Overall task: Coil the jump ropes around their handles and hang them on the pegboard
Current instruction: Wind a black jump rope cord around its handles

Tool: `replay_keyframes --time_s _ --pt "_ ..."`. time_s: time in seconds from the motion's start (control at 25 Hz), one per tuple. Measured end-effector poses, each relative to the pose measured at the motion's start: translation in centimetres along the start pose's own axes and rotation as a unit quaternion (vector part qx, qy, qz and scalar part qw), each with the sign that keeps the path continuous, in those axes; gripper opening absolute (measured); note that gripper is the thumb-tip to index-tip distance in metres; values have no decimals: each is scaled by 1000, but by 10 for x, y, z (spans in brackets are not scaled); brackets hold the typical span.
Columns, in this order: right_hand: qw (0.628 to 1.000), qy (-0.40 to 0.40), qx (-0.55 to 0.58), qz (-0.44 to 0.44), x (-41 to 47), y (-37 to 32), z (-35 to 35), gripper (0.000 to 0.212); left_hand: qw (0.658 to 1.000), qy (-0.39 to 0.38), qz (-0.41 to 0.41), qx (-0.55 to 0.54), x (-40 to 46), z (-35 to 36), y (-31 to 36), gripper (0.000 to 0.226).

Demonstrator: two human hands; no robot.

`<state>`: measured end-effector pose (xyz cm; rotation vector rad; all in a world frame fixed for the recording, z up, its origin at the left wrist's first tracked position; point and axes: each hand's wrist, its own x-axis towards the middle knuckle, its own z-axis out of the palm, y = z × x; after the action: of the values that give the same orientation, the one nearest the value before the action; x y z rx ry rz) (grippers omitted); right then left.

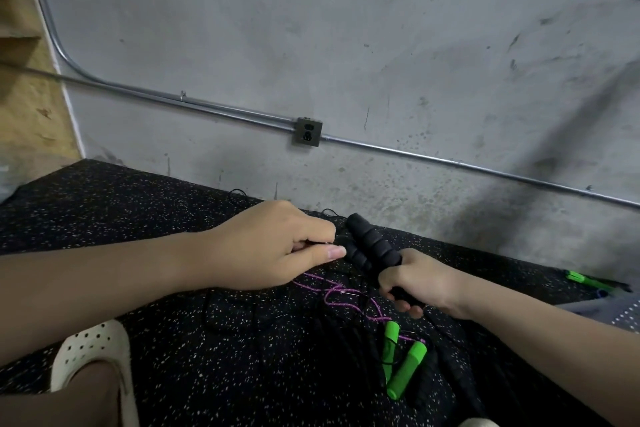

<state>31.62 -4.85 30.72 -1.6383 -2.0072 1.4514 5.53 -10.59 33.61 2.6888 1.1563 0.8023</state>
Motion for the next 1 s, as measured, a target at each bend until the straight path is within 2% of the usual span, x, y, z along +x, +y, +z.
replay_keyframes --time_s 0.2,0.36,0.52,0.64,0.8,0.92,0.96,1.0 --pt "990 -117 -81 -4 -9 -17 19 12 997 63 31 -29 4 -2 10 44" --pt "973 -149 -173 -36 -22 -32 29 25 991 79 -21 -106 5 -4 6 42" --pt "941 -132 -290 -116 -29 -39 36 18 980 36 -91 -174 9 -3 0 43" --pt "927 -172 -306 -130 -34 -41 43 18 976 -40 -110 -185 14 0 -7 40" --pt "930 -238 -230 -157 -46 -42 47 22 962 -106 -138 -209 18 17 -17 42" --pt "949 -275 -34 -150 -49 -41 37 11 932 -111 -180 -294 13 30 -27 53" --pt "950 -276 43 -138 -46 -40 31 15 920 -112 -187 -327 11 33 -32 47" --pt "946 -274 117 -128 -44 -38 26 18 921 -107 -193 -321 10 37 -35 34"
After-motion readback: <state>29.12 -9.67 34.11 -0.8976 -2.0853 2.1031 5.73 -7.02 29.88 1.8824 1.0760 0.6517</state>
